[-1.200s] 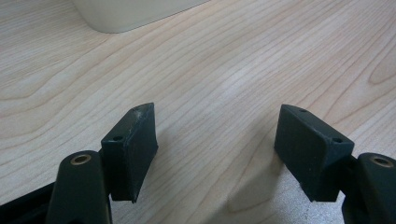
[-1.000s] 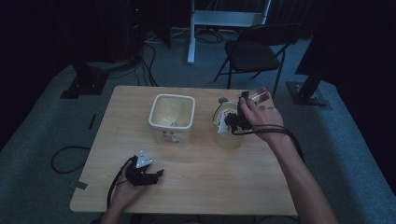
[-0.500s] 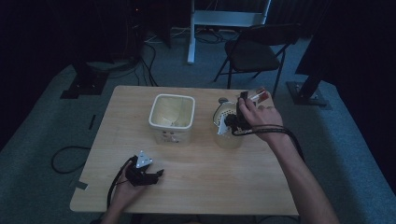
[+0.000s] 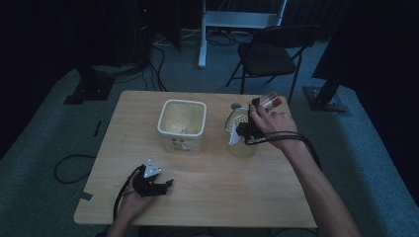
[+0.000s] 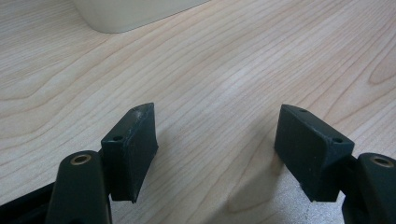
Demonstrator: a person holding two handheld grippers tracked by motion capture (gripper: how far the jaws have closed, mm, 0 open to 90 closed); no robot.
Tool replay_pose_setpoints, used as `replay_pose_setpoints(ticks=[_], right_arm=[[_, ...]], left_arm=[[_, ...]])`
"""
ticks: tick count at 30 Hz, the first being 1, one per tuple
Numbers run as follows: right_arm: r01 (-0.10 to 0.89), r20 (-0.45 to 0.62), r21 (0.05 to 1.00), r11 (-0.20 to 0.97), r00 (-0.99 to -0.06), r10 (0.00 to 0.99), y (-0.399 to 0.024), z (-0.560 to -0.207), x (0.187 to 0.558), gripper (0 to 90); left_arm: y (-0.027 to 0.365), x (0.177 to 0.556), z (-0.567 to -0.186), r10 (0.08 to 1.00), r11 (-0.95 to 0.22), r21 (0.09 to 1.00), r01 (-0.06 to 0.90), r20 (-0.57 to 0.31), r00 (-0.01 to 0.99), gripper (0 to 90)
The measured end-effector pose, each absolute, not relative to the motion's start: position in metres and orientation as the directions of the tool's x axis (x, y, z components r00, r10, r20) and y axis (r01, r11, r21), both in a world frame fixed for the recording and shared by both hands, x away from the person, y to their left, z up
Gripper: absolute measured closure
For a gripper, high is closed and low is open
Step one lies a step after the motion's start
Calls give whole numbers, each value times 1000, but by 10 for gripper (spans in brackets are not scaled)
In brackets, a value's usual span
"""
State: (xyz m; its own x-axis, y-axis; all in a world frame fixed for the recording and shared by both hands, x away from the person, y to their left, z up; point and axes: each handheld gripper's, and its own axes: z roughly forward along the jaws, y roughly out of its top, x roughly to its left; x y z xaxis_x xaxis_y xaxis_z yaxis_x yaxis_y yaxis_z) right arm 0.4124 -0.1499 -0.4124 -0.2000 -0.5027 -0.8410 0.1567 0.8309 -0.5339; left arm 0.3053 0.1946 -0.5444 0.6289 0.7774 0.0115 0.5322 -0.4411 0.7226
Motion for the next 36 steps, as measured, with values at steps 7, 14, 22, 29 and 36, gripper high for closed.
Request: replay_pose_setpoints(ticks=[7, 14, 22, 29, 36], right_arm=[[152, -855, -510, 847, -196, -480, -150, -410, 412, 404], [136, -861, -495, 858, -205, -465, -149, -413, 411, 410], [154, -873, -478, 865, -194, -447, -149, -413, 412, 418], [149, -872, -481, 864, -188, -453, -152, -413, 409, 421], [151, -871, -481, 864, -193, -451, -153, -412, 409, 421]], left_arm=[[195, 305, -544, 778, -441, 723, 532, 12, 629, 304], [194, 305, -544, 778, -440, 723, 532, 11, 628, 304], [194, 305, -544, 778, -440, 723, 533, 11, 628, 305], [194, 305, -544, 779, -439, 723, 533, 11, 627, 304], [194, 305, -544, 779, -439, 723, 533, 11, 627, 304]])
